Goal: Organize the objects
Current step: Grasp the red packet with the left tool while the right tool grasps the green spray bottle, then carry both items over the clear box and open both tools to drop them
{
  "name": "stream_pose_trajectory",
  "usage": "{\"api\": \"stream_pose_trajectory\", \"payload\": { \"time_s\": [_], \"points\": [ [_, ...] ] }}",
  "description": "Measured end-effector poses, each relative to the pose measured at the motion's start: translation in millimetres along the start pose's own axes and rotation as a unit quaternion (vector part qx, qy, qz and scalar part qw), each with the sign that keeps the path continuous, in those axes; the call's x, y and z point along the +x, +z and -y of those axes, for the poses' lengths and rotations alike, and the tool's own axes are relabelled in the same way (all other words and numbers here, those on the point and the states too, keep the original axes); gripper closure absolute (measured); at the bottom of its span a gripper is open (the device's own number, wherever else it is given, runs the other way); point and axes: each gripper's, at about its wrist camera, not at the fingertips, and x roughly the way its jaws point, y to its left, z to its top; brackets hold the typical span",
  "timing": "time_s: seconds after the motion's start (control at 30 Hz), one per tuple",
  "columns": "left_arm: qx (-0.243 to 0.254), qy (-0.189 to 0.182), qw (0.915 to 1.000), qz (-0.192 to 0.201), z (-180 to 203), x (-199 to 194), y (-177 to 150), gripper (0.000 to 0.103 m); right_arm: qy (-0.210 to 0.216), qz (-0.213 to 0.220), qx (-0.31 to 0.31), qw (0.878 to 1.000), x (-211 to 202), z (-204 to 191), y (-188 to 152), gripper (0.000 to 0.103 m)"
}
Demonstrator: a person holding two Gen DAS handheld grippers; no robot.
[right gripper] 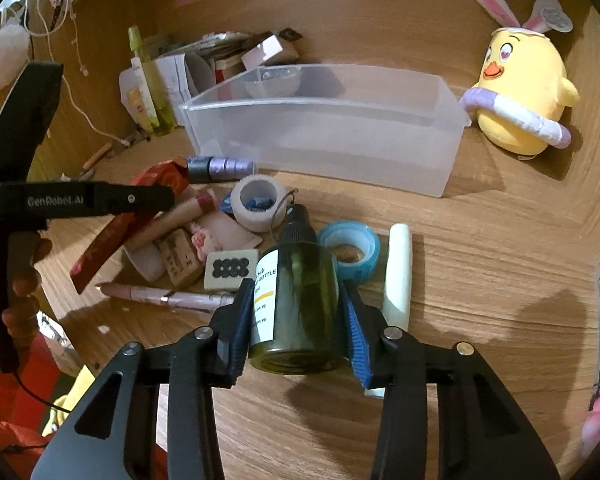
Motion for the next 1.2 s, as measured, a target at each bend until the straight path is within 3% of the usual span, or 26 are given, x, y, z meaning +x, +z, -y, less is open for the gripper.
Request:
{"api": "stream_pose_trajectory", "payload": {
  "time_s": [0.23, 0.5, 0.8, 1.2],
  "points": [
    [-0.001, -0.001, 0.9999, 0.015, 0, -10, 3, 0.048, 0.0, 0.021, 0.008, 1.0, -12, 2, 9, 0.065],
    [0.021, 0.009, 0.9974, 0.069, 10, -39, 18, 0.048, -0.011, 0.058, 0.011, 0.998, -26, 7, 30, 0.065],
    [0.041, -0.004, 0.993, 0.111, 26, -58, 44, 0.048, -0.024, 0.108, 0.005, 0.994, -41, 16, 67, 0.065],
    [0.056, -0.01, 0.9907, 0.123, 43, -55, 83, 0.048, -0.018, 0.138, -0.014, 0.99, -36, 25, 122, 0.065]
  ]
}}
